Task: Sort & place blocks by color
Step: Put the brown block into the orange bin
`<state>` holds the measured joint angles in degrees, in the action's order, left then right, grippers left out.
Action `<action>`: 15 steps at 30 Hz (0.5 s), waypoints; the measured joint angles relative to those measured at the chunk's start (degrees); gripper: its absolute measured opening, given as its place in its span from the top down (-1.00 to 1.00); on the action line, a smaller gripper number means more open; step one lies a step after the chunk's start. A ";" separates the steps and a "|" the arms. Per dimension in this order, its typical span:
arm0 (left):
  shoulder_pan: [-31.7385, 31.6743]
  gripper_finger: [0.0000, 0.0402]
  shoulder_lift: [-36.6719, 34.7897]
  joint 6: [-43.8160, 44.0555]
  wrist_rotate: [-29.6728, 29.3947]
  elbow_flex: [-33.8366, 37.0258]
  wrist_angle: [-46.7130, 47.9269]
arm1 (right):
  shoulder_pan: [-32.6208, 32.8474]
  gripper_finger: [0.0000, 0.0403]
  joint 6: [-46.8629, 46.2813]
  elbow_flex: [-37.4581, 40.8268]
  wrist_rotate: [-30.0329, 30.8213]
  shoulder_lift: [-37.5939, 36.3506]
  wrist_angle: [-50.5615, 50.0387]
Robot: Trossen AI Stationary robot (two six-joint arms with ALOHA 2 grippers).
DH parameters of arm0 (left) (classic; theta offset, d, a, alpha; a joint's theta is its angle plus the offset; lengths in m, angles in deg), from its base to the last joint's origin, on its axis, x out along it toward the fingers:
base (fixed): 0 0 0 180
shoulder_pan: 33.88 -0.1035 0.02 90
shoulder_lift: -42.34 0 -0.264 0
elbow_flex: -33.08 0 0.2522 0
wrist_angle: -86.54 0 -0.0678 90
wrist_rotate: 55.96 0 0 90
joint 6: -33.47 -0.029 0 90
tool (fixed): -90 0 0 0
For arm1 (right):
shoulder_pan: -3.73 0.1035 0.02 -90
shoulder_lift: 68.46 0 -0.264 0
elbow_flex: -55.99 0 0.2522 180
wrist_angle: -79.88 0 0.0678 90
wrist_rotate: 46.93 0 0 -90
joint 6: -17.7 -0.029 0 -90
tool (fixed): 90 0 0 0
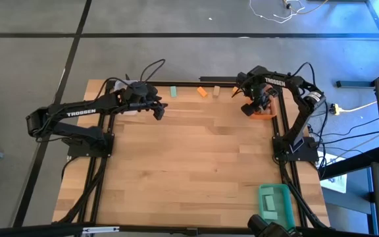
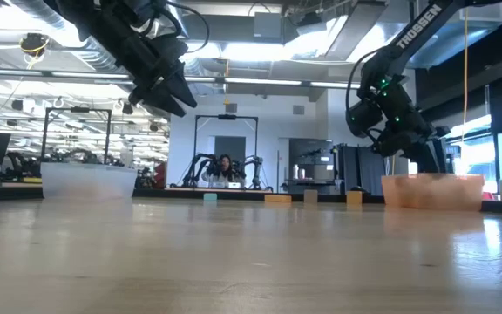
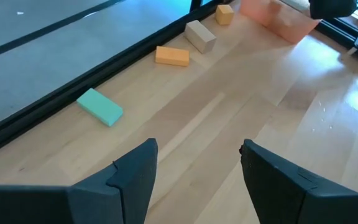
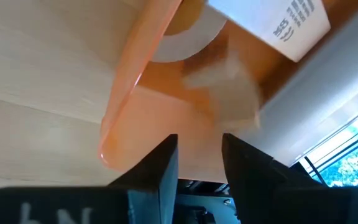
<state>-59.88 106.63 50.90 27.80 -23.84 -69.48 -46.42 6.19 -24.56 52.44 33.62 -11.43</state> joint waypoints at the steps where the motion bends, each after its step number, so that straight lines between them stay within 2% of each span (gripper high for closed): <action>1: 0.00 -0.09 0.00 0.01 0.00 0.00 0.00 | 0.00 0.38 -0.19 -0.03 0.00 0.00 0.00; 5: 0.02 -0.09 0.00 0.00 -0.02 0.00 0.02 | 0.00 0.37 -2.10 -2.50 0.02 0.02 -0.30; 9: -0.03 -0.09 0.00 0.01 -0.22 0.00 0.02 | 0.73 0.37 -6.30 -8.12 -0.50 0.02 0.75; 15: -0.13 -0.09 0.00 0.43 -0.24 0.00 0.04 | 3.56 0.37 -12.39 -15.18 -9.64 0.00 14.04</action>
<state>-60.01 106.63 51.33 27.56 -23.84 -69.43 -42.86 -6.20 -39.74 42.80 33.62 2.61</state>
